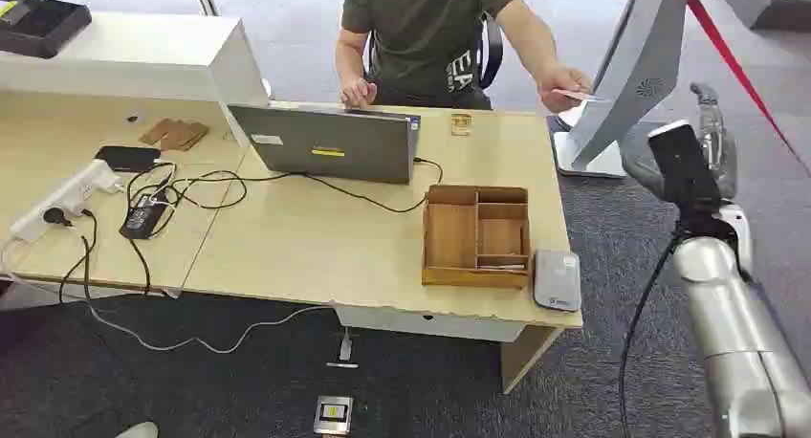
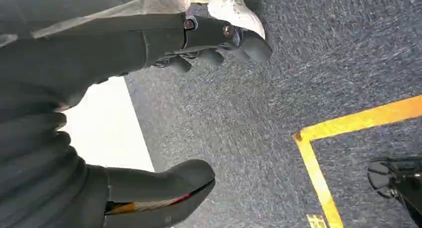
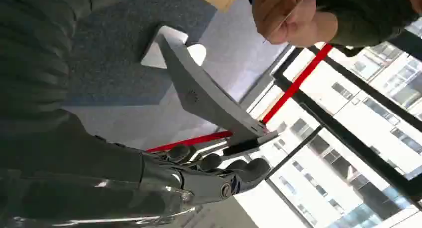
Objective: Pass the card to the sensor for recognition and then transmit it.
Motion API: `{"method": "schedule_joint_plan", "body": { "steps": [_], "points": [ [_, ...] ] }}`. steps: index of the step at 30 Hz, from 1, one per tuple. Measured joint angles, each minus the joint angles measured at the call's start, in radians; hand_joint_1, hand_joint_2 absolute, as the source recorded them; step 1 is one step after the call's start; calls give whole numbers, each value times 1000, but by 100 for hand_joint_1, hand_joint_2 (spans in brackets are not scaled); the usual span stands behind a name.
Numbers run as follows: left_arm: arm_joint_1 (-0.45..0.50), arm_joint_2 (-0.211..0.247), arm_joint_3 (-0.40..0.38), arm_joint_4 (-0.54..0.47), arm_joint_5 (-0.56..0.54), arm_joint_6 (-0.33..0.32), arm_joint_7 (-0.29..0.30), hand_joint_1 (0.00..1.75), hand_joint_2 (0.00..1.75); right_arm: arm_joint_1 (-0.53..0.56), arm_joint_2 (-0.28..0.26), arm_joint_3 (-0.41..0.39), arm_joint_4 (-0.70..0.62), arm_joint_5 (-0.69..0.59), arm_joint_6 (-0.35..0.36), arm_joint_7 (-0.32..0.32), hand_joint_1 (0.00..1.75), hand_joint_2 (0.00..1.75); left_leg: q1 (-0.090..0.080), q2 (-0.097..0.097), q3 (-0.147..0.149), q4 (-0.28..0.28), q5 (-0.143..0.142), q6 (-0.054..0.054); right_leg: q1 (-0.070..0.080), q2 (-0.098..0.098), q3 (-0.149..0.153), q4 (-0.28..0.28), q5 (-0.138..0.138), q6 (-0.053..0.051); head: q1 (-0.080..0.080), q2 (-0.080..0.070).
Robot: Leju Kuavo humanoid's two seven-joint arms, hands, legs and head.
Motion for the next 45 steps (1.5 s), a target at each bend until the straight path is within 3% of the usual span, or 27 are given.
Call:
{"method": "schedule_joint_plan", "body": {
  "steps": [4,14,21,25,26,27,28,40,45],
  "points": [
    [0,0,0,0,0,0,0,0,175,-67,53,102,84,117,6,30,0,175,0,0,0,0,0,0,0,0,0,0,0,0,0,0],
    [3,0,-3,0,0,0,-2,0,175,-146,159,308,250,318,104,137,0,175,0,0,-1,0,0,0,1,0,-1,0,0,0,0,0],
    [6,0,-5,0,0,0,-2,0,175,-184,199,429,347,365,137,170,0,175,0,0,-1,0,0,0,1,0,-2,-1,0,0,0,0],
    [7,0,-5,0,0,0,-2,0,175,-190,207,454,373,380,134,185,0,175,0,0,-1,0,0,0,1,0,-2,-1,0,0,0,0],
    [7,0,-5,0,0,0,-2,0,175,-192,207,463,378,387,133,189,7,175,0,0,-1,0,0,0,1,0,-2,-1,0,0,0,0],
    [7,0,-5,0,0,0,-2,0,175,-194,207,468,381,391,133,192,131,175,0,0,-1,0,0,0,1,0,-2,-1,0,0,0,0],
    [7,0,-5,0,0,0,-2,0,175,-195,209,472,386,396,132,198,159,175,0,0,-1,0,0,0,1,0,-2,-1,0,0,0,0],
    [8,0,-5,0,0,0,-2,0,175,-219,214,516,425,419,97,237,175,175,0,0,-1,0,0,0,1,0,-2,-1,0,0,0,0],
    [9,0,-5,0,0,0,-2,0,175,-227,213,521,431,420,83,246,173,175,0,1,-1,0,0,0,0,0,-2,-1,0,0,0,0]
  ]
}}
